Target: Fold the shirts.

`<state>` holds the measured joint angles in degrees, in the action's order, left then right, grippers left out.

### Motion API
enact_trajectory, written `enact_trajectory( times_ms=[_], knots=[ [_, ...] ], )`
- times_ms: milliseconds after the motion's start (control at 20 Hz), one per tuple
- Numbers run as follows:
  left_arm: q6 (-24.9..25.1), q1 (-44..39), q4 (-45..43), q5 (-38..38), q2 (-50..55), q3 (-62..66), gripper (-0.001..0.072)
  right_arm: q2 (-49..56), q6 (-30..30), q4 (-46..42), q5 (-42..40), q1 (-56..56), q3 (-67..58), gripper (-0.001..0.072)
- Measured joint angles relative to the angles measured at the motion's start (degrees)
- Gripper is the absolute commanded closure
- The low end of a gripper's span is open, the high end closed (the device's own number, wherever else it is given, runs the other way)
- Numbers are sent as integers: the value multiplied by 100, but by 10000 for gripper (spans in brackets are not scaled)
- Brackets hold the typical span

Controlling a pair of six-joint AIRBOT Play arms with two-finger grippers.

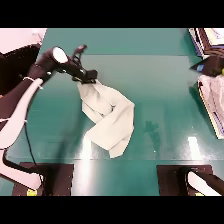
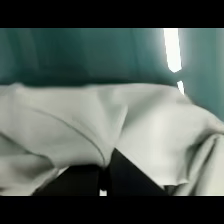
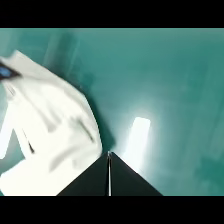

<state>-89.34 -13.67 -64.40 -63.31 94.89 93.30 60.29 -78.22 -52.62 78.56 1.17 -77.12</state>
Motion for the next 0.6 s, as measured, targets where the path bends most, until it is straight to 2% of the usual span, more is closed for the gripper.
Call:
enact_trajectory(
  times_ms=[50,100,150,350,550,600],
  knots=[
    [61,87,-66,-24,-151,39,678,-72,-15,9,-116,-114,442,622],
    [116,160,-138,-72,-280,66,678,-122,-39,13,-258,-260,881,352],
    [184,203,-203,-125,-391,85,678,-144,-70,24,-459,-481,1377,214],
    [352,299,-372,-393,-592,118,678,240,-186,295,-1333,-1762,2938,215],
    [400,326,-481,-562,-647,120,678,1069,-216,772,-2264,-3071,3504,236],
    [411,328,-535,-601,-651,120,678,1294,-221,846,-2409,-3338,3504,281]
  ],
)
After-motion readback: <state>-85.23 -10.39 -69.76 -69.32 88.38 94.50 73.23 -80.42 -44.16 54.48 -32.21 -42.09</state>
